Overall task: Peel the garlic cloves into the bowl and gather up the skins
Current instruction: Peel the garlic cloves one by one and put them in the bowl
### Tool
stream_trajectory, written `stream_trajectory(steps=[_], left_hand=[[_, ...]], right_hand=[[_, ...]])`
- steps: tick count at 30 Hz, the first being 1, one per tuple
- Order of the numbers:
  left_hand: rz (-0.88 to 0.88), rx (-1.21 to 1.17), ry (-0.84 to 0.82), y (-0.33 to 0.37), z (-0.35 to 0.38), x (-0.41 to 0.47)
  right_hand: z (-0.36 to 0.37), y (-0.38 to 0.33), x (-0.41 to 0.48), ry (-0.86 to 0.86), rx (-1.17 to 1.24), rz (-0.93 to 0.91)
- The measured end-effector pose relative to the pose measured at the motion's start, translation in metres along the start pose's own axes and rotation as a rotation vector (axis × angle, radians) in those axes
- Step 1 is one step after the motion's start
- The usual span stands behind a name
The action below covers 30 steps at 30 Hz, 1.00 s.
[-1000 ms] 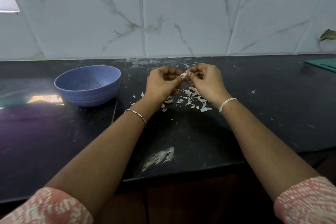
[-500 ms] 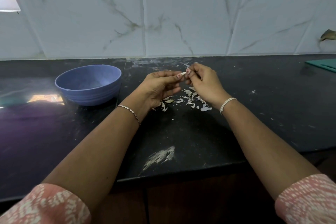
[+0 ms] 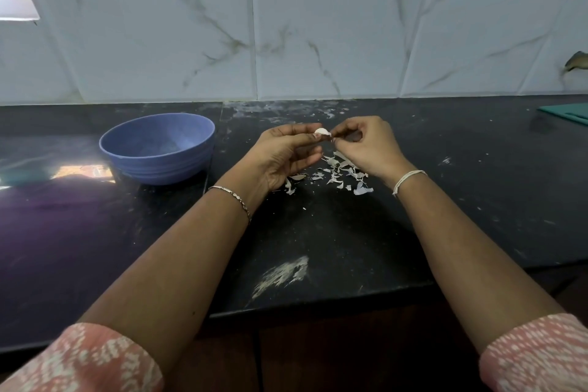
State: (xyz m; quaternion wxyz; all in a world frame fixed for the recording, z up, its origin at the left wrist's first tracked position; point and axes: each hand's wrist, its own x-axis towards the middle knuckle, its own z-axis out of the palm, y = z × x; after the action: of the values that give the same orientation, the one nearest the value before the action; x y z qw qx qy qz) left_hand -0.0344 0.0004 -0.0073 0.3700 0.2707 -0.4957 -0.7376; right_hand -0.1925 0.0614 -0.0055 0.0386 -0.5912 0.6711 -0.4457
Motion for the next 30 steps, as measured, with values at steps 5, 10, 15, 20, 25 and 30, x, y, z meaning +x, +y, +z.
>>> stream_trajectory(steps=[5,10,15,20,25,30], left_hand=[[0.091,0.094,0.084,-0.003,0.003,0.002],[0.192,0.241,0.120,-0.009,0.006,0.005],[0.299,0.439,0.210,-0.013,0.005,0.010],[0.360,0.573,0.224,-0.013,0.005,0.009],[0.372,0.580,0.202,-0.014,0.005,0.009],[0.368,0.523,0.202,-0.013,0.005,0.008]], right_hand=[[-0.001,-0.001,0.001,0.054,-0.055,0.023],[0.002,-0.002,0.001,0.007,-0.001,-0.020],[0.007,-0.004,0.001,-0.055,0.315,0.101],[0.003,-0.007,-0.001,-0.034,0.422,0.173],[0.005,-0.004,-0.002,-0.046,0.381,0.167],[0.005,-0.006,-0.002,-0.062,0.475,0.208]])
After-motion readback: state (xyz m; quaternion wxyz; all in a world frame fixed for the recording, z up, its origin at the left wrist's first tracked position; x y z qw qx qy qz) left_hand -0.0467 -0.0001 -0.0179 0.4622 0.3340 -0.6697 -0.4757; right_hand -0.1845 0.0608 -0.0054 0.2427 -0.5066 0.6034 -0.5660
